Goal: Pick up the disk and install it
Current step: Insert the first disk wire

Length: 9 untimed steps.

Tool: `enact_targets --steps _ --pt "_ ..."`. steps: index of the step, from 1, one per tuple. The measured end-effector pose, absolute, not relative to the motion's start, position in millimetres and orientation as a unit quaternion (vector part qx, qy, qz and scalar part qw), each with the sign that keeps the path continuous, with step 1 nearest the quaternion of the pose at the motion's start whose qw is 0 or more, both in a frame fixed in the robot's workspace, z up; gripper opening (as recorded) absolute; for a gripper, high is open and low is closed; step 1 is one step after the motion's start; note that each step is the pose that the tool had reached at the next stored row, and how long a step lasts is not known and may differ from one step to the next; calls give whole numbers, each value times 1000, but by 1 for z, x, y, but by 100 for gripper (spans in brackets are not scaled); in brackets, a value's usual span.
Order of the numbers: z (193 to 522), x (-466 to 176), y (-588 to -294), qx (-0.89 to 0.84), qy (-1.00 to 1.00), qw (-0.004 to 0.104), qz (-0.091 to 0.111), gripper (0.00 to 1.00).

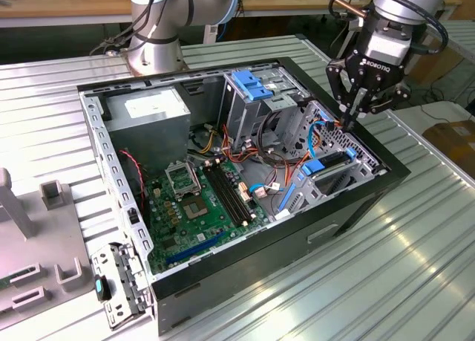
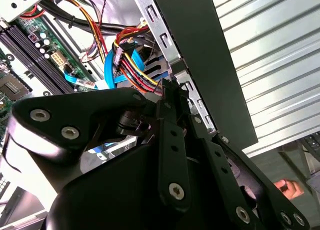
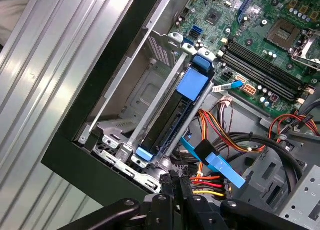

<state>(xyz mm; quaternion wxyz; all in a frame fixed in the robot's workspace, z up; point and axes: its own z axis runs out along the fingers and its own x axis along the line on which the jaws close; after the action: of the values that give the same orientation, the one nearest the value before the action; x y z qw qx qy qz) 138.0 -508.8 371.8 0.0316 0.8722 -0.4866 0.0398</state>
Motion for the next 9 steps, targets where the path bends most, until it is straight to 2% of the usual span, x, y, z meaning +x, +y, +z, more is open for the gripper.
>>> enact_targets --steps 9 --pt "372 138 -509 866 -498 32 39 17"
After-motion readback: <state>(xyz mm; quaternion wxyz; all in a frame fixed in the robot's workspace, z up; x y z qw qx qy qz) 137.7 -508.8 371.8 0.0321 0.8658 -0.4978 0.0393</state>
